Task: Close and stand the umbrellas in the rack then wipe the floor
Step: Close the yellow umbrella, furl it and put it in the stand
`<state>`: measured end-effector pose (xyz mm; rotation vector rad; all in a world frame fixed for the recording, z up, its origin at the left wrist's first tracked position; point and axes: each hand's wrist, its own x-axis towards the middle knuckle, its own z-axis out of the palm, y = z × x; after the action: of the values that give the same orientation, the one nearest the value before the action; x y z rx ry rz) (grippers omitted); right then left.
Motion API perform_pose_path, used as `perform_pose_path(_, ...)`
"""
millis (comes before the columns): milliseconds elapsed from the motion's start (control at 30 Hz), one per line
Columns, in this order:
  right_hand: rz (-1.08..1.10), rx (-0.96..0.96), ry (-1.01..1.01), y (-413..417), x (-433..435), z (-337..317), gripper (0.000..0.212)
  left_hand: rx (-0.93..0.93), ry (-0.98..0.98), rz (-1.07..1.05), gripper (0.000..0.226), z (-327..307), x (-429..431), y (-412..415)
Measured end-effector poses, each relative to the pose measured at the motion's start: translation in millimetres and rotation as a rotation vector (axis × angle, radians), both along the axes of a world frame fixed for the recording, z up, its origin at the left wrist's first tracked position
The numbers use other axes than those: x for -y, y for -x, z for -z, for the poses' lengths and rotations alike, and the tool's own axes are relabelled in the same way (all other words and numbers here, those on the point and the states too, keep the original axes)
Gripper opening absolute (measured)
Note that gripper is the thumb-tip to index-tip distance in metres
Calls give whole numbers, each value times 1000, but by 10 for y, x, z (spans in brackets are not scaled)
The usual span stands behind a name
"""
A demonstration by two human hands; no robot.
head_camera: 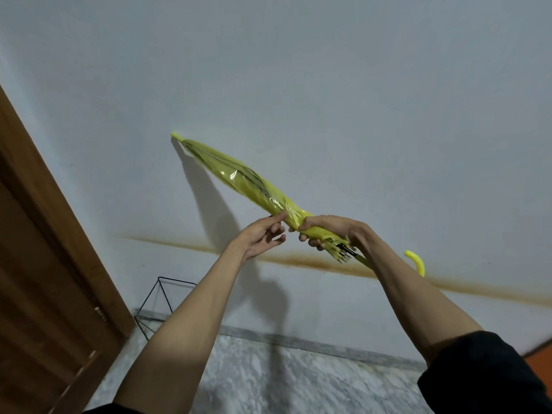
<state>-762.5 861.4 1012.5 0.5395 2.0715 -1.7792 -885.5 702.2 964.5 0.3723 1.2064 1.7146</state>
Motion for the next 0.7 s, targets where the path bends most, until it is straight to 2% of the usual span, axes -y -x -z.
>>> perform_pose_path(133, -61, 89, -120, -45, -28, -83, 37, -37, 54, 8, 15, 50, -35, -58)
perform_pose_path(200, -33, 102, -396, -37, -5, -119, 52, -32, 64, -39, 8, 62, -97, -86)
perform_pose_path(267, 40, 90, -727, -3, 27, -97, 86, -55, 90, -100, 11, 52, -160, -106)
perform_pose_path(333, 83, -16, -942, 39, 66, 1, 110, -67, 113, -158, 15, 41, -202, -106)
perform_pose_path(367, 71, -77, -1069, 50, 80, 78, 113, -62, 114, -183, 15, 39, -215, -100)
perform_pose_path(433, 14, -160, -1415, 37, 125, 234, 103, -62, 114, -209, 17, 34, -234, -76)
perform_pose_path(500, 40, -225, -1611, 16, 143, 354, 81, -86, 119, -212, 19, 29, -234, -52)
perform_pose_path(567, 123, -257, -1568, 14, 146, 399, 56, -144, 139, -198, 21, 23, -226, -27)
perform_pose_path(700, 209, -273, -1184, 19, 92, 343, 14, -220, 153, -109, 30, -5, -220, 33)
